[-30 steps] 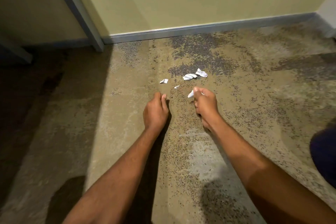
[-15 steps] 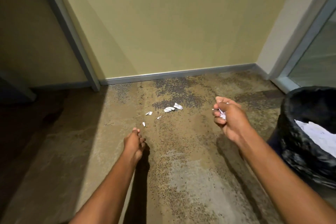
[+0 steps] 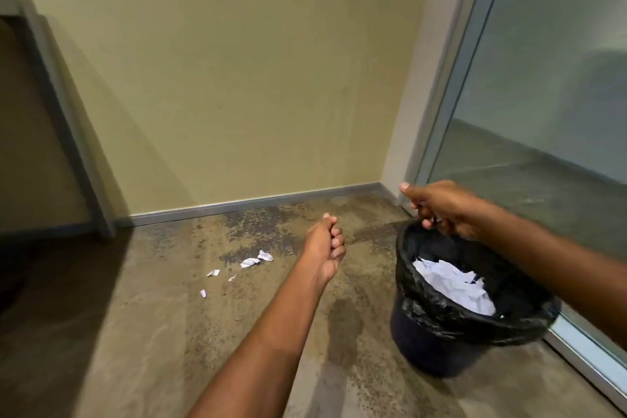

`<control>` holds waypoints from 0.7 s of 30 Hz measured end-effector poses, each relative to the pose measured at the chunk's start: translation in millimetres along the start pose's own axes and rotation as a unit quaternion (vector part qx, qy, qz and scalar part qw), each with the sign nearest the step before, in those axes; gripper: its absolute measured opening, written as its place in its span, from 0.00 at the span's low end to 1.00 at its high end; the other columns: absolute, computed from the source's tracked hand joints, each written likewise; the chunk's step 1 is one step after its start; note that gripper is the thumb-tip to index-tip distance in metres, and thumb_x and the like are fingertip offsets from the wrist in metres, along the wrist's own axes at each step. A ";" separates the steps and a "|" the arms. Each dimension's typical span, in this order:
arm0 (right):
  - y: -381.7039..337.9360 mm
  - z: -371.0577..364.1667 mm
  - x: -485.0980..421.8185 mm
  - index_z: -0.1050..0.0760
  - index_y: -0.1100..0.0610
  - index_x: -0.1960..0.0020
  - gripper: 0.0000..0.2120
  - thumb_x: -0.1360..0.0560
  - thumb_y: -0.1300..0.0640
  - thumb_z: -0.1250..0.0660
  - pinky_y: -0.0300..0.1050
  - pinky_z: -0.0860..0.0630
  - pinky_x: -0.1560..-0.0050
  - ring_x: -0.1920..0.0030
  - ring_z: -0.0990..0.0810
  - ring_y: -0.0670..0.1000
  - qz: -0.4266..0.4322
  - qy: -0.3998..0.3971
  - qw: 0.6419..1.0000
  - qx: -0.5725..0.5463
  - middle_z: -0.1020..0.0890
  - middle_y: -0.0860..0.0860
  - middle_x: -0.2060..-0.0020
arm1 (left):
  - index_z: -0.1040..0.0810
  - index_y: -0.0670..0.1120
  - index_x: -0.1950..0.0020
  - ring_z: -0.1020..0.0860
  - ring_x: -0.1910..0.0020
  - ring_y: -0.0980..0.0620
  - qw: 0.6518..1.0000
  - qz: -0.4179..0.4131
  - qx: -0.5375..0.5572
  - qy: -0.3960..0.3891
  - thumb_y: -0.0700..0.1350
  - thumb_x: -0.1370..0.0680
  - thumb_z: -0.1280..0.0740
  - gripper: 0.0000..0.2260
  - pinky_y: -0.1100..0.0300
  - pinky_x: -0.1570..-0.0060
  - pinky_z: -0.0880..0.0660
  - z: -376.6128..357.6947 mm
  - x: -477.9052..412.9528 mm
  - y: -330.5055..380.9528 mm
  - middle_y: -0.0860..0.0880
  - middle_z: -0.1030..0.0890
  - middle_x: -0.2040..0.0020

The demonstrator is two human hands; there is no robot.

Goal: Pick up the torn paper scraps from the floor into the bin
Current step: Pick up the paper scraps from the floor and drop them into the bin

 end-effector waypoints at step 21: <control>94.8 154.7 -6.1 0.24 0.55 0.36 0.37 0.24 0.23 0.40 0.48 0.30 0.53 0.48 0.24 0.55 -0.144 0.100 0.984 -0.007 0.23 0.56 0.37 | 0.25 0.47 0.29 0.20 0.37 0.46 0.928 0.030 -0.335 -0.157 0.61 0.26 0.28 0.30 0.48 0.36 0.23 -173.5 -15.6 -97.0 0.47 0.19 0.33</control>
Point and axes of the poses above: each hand's wrist, its own x-axis away from the middle knuckle, its own z-axis out of the back of the hand, y = z × x, the point moved 2 cm from there along -x, towards the middle knuckle
